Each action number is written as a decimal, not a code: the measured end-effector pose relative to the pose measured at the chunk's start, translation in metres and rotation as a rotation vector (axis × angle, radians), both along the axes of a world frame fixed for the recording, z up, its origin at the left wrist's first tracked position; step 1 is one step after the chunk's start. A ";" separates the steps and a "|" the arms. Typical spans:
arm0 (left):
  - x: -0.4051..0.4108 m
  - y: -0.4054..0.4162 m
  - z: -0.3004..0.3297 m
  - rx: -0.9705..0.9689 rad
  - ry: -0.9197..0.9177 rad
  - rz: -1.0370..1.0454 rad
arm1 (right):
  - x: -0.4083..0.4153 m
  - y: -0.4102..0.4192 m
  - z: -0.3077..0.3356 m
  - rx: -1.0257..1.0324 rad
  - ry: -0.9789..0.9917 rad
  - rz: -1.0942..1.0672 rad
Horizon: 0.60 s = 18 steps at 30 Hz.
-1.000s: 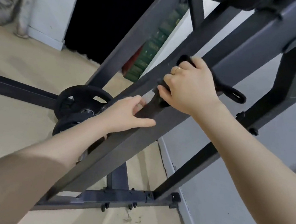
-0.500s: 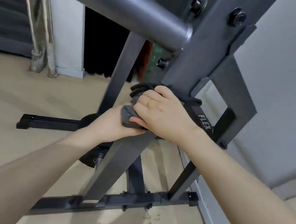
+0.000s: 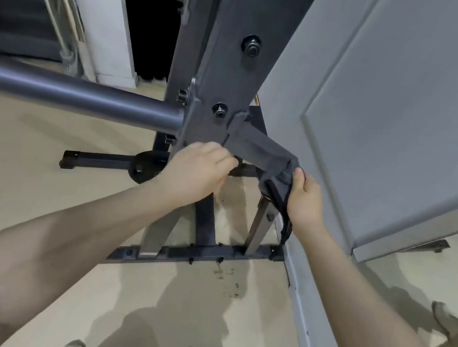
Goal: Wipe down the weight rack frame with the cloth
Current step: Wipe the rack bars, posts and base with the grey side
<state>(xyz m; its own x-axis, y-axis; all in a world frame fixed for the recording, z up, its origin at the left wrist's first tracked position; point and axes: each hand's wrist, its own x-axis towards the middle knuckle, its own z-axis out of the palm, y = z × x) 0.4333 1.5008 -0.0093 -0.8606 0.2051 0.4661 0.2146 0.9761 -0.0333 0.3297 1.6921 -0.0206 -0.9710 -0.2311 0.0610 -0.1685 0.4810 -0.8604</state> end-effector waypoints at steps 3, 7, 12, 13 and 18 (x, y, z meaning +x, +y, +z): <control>-0.021 -0.001 0.019 -0.220 0.098 0.003 | -0.012 0.006 0.018 -0.184 -0.085 -0.142; -0.023 -0.019 0.025 -0.559 0.103 0.142 | -0.028 -0.029 0.040 -0.258 -0.039 -0.093; -0.023 -0.040 0.022 -0.678 0.097 0.172 | -0.035 -0.084 -0.003 0.186 0.271 0.423; -0.023 -0.042 0.022 -0.679 0.099 0.158 | -0.038 -0.086 -0.010 0.225 0.311 0.422; -0.025 -0.042 0.020 -0.651 0.145 0.123 | -0.069 -0.061 -0.025 0.183 0.282 0.273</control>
<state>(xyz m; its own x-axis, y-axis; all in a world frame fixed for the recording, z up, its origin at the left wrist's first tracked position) 0.4085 1.4585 0.0103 -0.8336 0.3876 0.3935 0.0517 0.7641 -0.6430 0.2609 1.6313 -0.0459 -0.8240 -0.5088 0.2491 -0.5268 0.5265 -0.6673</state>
